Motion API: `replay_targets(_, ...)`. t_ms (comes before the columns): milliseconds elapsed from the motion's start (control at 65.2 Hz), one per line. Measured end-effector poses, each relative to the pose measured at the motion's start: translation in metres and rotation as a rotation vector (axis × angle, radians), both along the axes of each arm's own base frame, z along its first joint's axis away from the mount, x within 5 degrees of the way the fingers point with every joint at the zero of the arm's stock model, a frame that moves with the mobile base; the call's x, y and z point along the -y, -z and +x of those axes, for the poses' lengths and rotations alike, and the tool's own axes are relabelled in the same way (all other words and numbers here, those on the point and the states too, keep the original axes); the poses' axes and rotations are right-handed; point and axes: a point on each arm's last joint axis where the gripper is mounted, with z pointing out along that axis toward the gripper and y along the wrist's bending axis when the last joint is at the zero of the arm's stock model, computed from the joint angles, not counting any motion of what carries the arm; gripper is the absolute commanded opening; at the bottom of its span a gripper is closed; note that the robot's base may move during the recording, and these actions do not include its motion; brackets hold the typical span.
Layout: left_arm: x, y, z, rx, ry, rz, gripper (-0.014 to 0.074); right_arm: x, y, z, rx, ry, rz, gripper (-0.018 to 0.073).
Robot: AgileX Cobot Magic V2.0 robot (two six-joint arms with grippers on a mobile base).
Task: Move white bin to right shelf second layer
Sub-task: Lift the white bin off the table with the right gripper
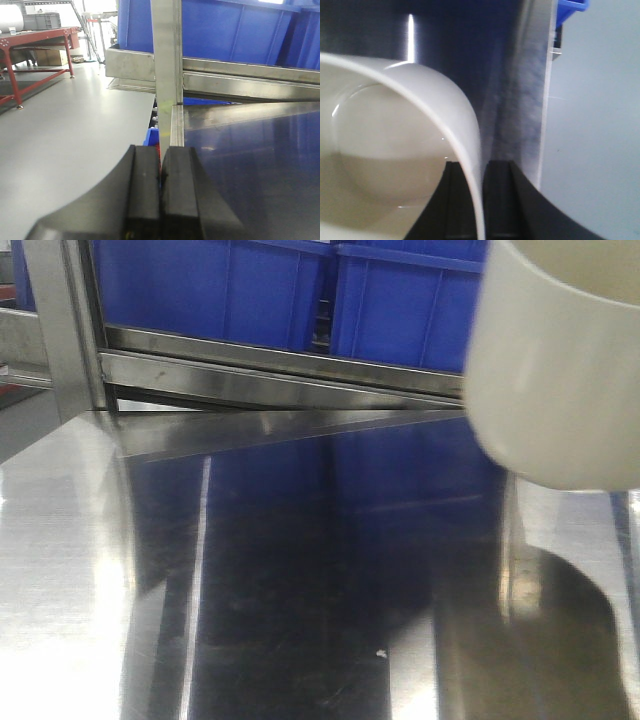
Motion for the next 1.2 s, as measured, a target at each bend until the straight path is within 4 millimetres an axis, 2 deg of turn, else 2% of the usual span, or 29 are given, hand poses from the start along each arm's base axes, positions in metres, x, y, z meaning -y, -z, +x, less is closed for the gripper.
replay_targets(245,0.0,0.0,0.0,0.0,0.0,0.0,0.0085,0.028,0.011,-0.042,0.029,0.1,0.004,0.005)
replay_targets(675,0.0,0.0,0.0,0.0,0.0,0.0,0.0085,0.033,0.015,-0.092,0.187,0.107,0.041,0.0048)
replay_targets(935,0.0,0.0,0.0,0.0,0.0,0.0,0.0085,0.035,0.018,-0.113,0.25,0.107,0.052,0.0048)
replay_targets(1196,0.0,0.0,0.0,0.0,0.0,0.0,0.0085,0.036,0.02,-0.117,0.252,0.107,0.053,0.0048)
